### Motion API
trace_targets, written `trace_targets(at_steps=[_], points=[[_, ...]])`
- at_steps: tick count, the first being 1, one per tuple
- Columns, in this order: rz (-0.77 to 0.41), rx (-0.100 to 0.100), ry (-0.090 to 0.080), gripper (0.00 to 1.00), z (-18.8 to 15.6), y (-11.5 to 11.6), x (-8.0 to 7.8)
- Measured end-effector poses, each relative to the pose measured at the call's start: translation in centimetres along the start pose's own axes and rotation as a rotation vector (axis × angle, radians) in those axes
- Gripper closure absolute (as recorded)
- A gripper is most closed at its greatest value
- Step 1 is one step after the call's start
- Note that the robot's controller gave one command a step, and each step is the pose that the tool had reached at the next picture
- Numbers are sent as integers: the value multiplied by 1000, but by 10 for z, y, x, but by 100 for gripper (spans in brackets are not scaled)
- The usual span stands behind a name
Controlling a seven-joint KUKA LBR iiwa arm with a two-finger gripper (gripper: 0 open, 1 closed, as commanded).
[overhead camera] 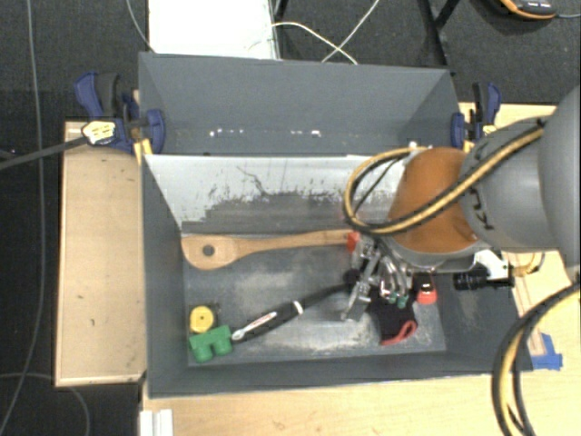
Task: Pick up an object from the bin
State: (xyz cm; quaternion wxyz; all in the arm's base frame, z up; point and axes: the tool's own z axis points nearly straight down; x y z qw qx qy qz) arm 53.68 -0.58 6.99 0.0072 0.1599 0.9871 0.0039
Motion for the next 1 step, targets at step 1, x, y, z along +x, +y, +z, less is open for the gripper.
trace_targets(at_steps=[1], points=[[-35,0,10,100,-1,15,18]])
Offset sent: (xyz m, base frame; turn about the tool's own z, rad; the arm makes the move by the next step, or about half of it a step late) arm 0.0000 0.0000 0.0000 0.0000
